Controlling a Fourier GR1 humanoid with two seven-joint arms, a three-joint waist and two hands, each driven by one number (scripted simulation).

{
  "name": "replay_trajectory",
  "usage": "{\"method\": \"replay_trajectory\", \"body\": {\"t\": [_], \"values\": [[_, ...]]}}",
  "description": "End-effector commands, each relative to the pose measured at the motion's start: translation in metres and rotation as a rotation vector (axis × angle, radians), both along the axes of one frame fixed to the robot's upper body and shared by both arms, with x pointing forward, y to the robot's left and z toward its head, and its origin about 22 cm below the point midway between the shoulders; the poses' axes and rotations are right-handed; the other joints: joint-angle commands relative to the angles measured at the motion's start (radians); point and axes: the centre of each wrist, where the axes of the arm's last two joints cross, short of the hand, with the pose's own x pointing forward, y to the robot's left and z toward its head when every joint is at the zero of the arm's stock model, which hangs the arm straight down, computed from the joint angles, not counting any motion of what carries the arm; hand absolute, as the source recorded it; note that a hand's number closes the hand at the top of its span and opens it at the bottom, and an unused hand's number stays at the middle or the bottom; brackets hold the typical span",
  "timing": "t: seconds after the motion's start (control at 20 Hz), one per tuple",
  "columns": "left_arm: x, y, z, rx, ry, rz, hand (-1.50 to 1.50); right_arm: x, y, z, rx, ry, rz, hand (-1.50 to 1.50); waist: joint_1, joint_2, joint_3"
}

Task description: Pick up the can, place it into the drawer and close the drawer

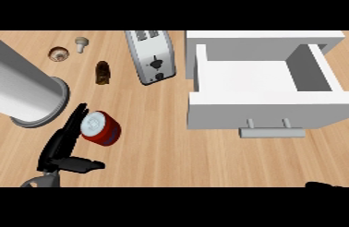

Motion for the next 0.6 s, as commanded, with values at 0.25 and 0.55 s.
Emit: {"method": "replay_trajectory", "body": {"t": [0.25, 0.55], "values": [[0.018, 0.03, -0.015, -0.024, 0.02, 0.043, -1.5, -0.001, -0.006, 0.008, -0.029, 0.024, -0.002, -1.5, -0.001, 0.0, 0.0], [0.013, 0.022, -0.046, -0.013, 0.043, 0.021, -1.5, 0.0, -0.009, -0.005, -0.023, -0.007, -0.002, -1.5, -0.001, 0.001, 0.0]]}}
